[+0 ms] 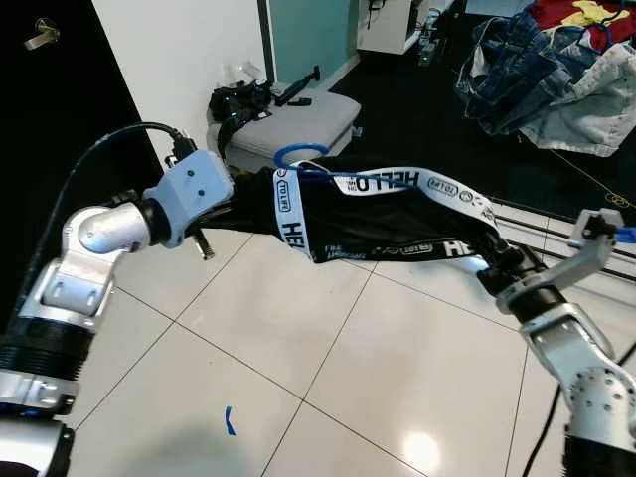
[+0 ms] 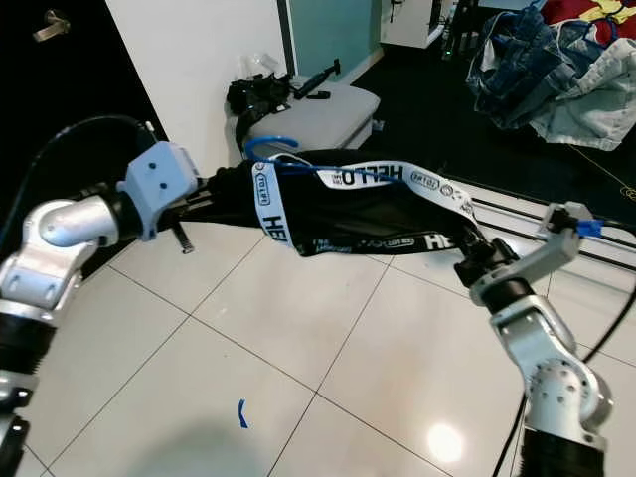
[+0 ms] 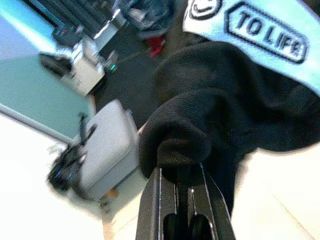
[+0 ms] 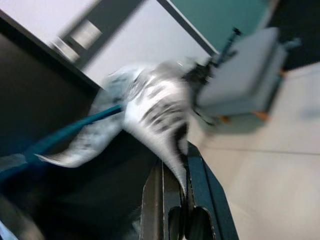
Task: Hang hanger
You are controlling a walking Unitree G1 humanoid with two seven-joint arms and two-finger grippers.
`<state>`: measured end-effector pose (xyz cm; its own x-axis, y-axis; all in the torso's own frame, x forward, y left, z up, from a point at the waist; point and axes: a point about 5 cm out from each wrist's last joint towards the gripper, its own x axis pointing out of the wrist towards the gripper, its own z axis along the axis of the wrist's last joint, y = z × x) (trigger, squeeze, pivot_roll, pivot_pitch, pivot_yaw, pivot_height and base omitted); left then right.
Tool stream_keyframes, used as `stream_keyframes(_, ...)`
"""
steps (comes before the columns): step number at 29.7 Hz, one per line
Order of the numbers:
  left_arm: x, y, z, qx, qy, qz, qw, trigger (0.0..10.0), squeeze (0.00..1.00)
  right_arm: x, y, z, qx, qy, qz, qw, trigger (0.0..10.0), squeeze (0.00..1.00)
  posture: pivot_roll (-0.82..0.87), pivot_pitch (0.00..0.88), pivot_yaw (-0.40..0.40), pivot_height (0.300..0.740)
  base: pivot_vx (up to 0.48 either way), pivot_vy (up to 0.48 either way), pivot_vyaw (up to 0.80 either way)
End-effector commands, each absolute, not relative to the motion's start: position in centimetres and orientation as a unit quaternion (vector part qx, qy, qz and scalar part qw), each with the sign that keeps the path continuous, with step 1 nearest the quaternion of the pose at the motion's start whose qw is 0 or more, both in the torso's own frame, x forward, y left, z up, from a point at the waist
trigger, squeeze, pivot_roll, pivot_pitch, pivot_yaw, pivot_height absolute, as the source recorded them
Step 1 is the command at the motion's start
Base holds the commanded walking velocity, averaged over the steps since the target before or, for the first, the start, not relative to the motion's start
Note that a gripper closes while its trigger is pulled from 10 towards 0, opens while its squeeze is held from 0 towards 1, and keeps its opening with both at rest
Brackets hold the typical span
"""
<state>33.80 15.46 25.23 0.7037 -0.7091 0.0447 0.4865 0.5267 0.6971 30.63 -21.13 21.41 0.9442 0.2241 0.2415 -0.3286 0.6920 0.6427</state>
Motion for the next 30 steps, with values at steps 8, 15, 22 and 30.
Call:
stream_keyframes(8,31.6,11.2,20.7,0.35,-0.132,-0.443,0.815,10.0,0.0,32.8,-20.8,25.8,0.345,-0.14,0.164,0.914,0.0,0.0,-0.02,0.125,0.044,0.74,0.0,0.0,0.0)
stream_keyframes(15,31.2,12.5,21.1,0.356,-0.133,-0.449,0.809,10.0,0.0,32.8,-24.8,26.5,0.303,-0.155,0.108,0.934,0.0,0.0,-0.01,0.126,0.033,0.74,0.0,0.0,0.0)
stream_keyframes(22,30.4,13.3,20.5,0.373,-0.118,-0.464,0.795,10.0,0.0,31.9,-29.6,27.0,0.274,-0.172,0.04,0.945,0.0,0.0,-0.01,0.126,0.032,0.74,0.0,0.0,0.0)
stream_keyframes(30,29.8,12.5,20.4,0.371,-0.122,-0.483,0.784,10.0,0.0,31.3,-31.5,26.9,0.26,-0.168,0.013,0.951,0.0,0.0,-0.02,0.13,0.035,0.74,0.0,0.0,0.0)
